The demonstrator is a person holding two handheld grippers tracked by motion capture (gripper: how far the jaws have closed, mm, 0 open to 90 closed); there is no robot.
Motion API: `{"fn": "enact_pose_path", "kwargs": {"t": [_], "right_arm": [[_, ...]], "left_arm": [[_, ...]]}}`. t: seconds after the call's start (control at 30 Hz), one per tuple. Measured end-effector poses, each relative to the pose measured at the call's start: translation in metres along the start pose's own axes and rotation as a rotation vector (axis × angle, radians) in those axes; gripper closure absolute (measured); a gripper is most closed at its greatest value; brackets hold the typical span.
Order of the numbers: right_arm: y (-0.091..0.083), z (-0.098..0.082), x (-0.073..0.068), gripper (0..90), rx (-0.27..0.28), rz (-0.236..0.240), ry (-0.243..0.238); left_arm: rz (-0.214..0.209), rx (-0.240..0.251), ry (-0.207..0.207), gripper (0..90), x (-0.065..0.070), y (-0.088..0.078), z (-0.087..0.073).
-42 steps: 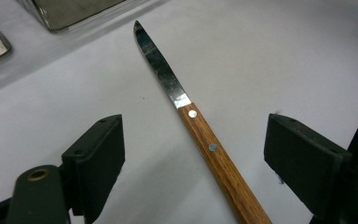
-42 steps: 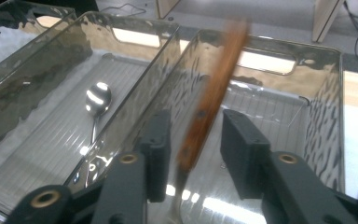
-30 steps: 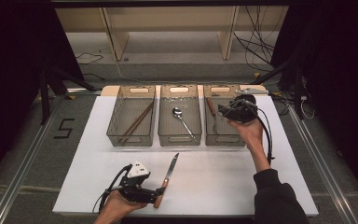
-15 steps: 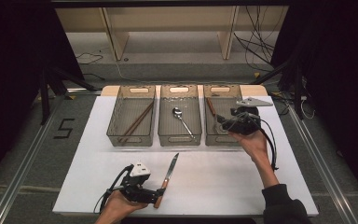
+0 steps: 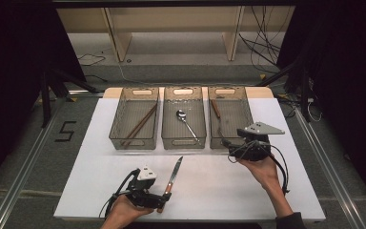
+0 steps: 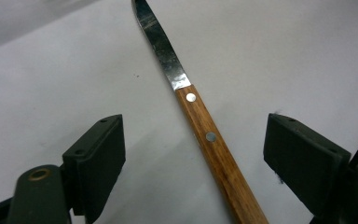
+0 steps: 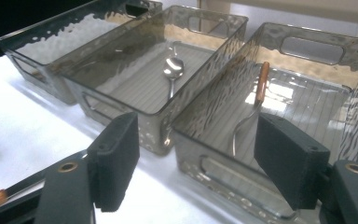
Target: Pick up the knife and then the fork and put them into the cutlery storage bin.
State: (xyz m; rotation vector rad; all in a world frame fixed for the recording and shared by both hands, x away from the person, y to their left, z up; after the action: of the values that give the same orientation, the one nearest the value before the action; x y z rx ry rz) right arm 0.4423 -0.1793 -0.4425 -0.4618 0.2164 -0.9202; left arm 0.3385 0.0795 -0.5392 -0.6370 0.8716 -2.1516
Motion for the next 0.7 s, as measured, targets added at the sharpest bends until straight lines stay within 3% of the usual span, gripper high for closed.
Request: {"fn": "enact_pose_path", "kwargs": {"t": [0.2,0.37,0.7], "right_arm": [[-0.009,-0.014,-0.012,31.0,-0.007,0.019,-0.013],[-0.015,-0.022,-0.017,31.0,-0.015,0.029,-0.016],[-0.022,-0.029,-0.031,30.6,-0.015,0.053,-0.019]], "left_arm": [[0.019,-0.051,0.012,23.7,0.004,0.007,-0.003],[0.032,-0.082,0.046,30.3,0.008,0.01,-0.006],[0.067,-0.087,0.077,43.4,0.007,0.011,-0.007]]}}
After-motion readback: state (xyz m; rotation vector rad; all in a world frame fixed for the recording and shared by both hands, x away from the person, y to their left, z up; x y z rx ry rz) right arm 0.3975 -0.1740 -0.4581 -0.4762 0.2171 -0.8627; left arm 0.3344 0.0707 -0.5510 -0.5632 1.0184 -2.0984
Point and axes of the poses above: each handheld gripper's, and its own axes: y roughly forward along the jaws, z roughly out of its top, x roughly to its right, the point moved 8 cm from there along y, roughly forward along the jaws, and after that the axes turned 3 degrees about -y, right-handed, at the moved point
